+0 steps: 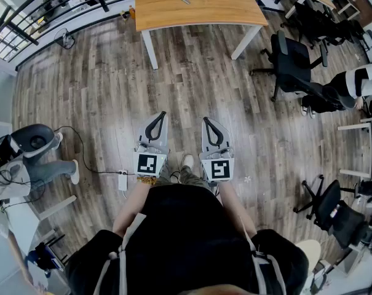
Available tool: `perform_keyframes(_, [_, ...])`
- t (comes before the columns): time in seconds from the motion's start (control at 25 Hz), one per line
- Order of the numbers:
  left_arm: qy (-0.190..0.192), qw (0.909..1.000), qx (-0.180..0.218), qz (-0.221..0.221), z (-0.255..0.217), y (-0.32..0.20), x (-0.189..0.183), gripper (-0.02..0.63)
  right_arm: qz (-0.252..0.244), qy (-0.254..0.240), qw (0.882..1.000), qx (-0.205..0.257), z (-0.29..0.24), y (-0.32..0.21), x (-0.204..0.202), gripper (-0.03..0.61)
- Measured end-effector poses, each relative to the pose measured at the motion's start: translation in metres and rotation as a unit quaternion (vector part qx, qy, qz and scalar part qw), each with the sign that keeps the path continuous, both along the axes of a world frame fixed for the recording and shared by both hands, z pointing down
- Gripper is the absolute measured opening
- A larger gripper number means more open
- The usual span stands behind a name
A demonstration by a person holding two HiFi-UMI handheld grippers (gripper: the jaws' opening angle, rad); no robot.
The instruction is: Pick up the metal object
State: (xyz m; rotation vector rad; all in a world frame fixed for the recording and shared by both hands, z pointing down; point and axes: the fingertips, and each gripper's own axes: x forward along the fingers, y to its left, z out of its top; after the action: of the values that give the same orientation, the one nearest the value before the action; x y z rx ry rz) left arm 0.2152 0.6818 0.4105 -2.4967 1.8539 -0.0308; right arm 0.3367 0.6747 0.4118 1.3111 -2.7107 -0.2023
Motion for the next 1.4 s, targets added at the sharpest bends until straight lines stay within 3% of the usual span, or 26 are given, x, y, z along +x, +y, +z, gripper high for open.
perform_keyframes(0.4, [0.005,0.9997,0.017,0.018,-0.009,-0.023,-0.068,0.003,0.015,-0.01,1.0,-0.007,-0.006,-0.02,-0.07,0.0])
perform_keyframes(0.68, [0.019,0.9987,0.011,0.045,-0.003,-0.052,-0.128,0.003,0.036,0.019,0.999,-0.006,-0.011,-0.041,-0.134,0.0])
perform_keyframes(0.92, [0.021,0.9979,0.001,0.061,0.005,-0.073,-0.132,0.003,0.056,0.024,0.998,-0.02,-0.005,-0.054,-0.137,0.0])
perform_keyframes(1.2, [0.008,0.9977,-0.02,0.064,0.038,-0.162,-0.133,0.003,0.068,0.014,0.997,-0.043,0.031,-0.149,-0.135,0.0])
perform_keyframes(1.4, [-0.02,0.9968,-0.019,0.075,0.02,-0.247,-0.128,0.003,0.073,-0.009,0.996,-0.048,0.026,-0.248,-0.13,0.0])
